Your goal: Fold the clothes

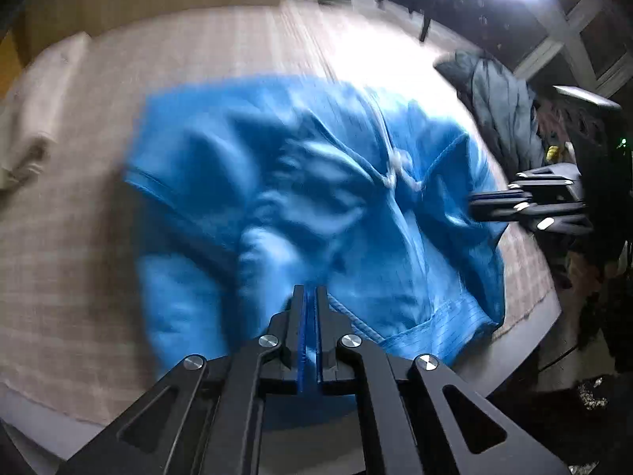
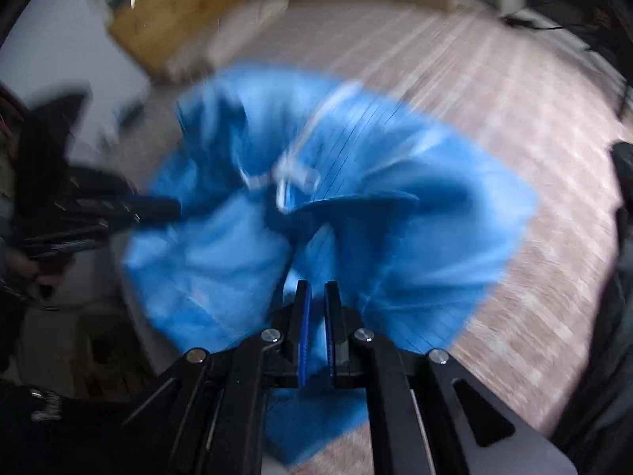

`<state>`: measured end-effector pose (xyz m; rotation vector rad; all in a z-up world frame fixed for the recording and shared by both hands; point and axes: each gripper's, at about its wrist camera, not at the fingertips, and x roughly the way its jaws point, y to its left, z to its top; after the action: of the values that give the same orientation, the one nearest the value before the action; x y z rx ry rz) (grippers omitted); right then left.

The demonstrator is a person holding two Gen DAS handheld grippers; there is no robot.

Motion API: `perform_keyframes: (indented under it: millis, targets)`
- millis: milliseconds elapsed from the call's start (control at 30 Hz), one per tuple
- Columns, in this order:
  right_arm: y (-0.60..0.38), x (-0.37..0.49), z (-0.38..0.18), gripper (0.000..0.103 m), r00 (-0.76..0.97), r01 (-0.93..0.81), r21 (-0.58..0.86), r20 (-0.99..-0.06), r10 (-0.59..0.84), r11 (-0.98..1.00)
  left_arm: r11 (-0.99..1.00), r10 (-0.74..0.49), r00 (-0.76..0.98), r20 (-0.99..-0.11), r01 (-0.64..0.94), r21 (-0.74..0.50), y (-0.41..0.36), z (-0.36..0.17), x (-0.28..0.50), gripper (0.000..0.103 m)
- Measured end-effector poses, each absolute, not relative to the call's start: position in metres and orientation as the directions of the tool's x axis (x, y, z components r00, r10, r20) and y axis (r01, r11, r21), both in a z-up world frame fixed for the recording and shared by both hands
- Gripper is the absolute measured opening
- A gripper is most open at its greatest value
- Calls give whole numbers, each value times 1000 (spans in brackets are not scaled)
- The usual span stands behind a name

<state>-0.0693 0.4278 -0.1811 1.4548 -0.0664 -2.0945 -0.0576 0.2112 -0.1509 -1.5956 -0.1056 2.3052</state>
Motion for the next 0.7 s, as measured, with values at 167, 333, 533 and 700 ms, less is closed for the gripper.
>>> perform_keyframes:
  millis: [167,333,533,700]
  targets:
    - [469,-76,-150,13,-425,285,368,-779,-461,-885,-941,330,-469,-819,-229,-248,174,-113,-105,12]
    - [446,-101,-208,13,-361,194,311,-859,-363,-930,-935,266,-331,-905,-316,-159,177,-187,-152,12]
    - [470,-69,-190,11,-414,75,332,-847,-332,-940,-912,305,-367,-879,-378,-159,150,-165,-145,6]
    - [470,-77,-177,12,-508,3,335,-811,-290,-942,-832,420,-369,-829,-522,-189,171,-144,-150,18]
